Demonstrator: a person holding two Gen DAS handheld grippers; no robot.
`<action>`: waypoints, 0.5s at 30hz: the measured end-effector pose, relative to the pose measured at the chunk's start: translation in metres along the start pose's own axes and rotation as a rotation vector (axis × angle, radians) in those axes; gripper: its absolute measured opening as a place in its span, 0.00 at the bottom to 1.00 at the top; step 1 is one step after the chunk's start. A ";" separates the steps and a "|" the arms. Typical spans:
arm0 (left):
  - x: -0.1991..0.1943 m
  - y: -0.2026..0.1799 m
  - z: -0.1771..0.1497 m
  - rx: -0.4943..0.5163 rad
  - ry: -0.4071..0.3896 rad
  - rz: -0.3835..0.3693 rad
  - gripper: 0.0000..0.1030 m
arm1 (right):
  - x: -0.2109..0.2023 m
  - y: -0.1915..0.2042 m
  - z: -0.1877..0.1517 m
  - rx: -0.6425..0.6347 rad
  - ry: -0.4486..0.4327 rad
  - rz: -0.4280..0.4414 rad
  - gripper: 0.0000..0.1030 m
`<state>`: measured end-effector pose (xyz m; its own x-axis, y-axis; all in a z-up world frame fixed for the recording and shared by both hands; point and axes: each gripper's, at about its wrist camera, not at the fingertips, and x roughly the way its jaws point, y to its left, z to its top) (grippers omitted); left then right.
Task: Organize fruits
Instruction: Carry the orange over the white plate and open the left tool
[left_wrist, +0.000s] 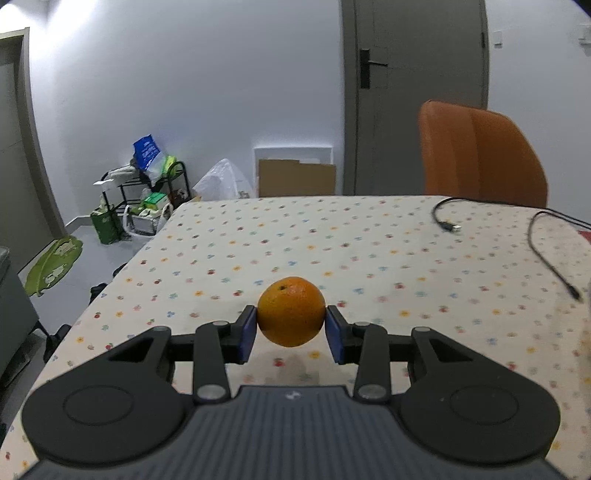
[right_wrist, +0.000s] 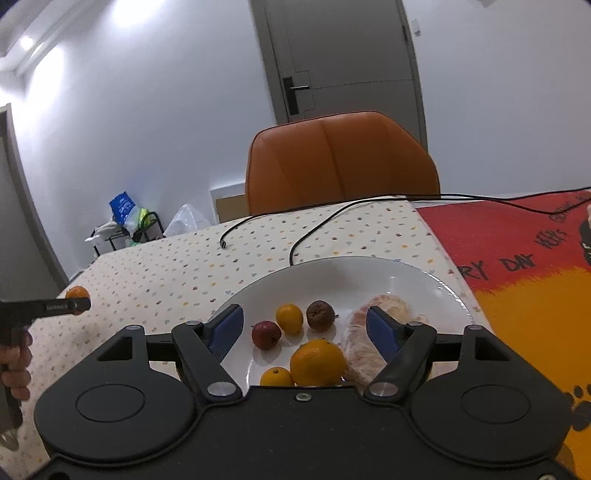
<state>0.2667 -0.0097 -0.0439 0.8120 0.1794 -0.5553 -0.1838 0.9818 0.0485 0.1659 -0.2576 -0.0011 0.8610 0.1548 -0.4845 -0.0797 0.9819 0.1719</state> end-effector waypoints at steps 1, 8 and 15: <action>-0.005 -0.004 0.000 0.002 -0.005 -0.007 0.37 | -0.006 -0.001 0.001 -0.004 -0.009 0.000 0.72; -0.030 -0.028 -0.001 0.022 -0.027 -0.056 0.37 | -0.033 -0.019 -0.005 0.032 -0.026 -0.031 0.72; -0.052 -0.054 -0.001 0.044 -0.052 -0.109 0.37 | -0.055 -0.038 -0.013 0.064 -0.048 -0.059 0.72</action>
<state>0.2337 -0.0726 -0.0189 0.8534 0.0736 -0.5160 -0.0694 0.9972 0.0274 0.1149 -0.3020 0.0081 0.8865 0.0894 -0.4540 0.0031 0.9800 0.1990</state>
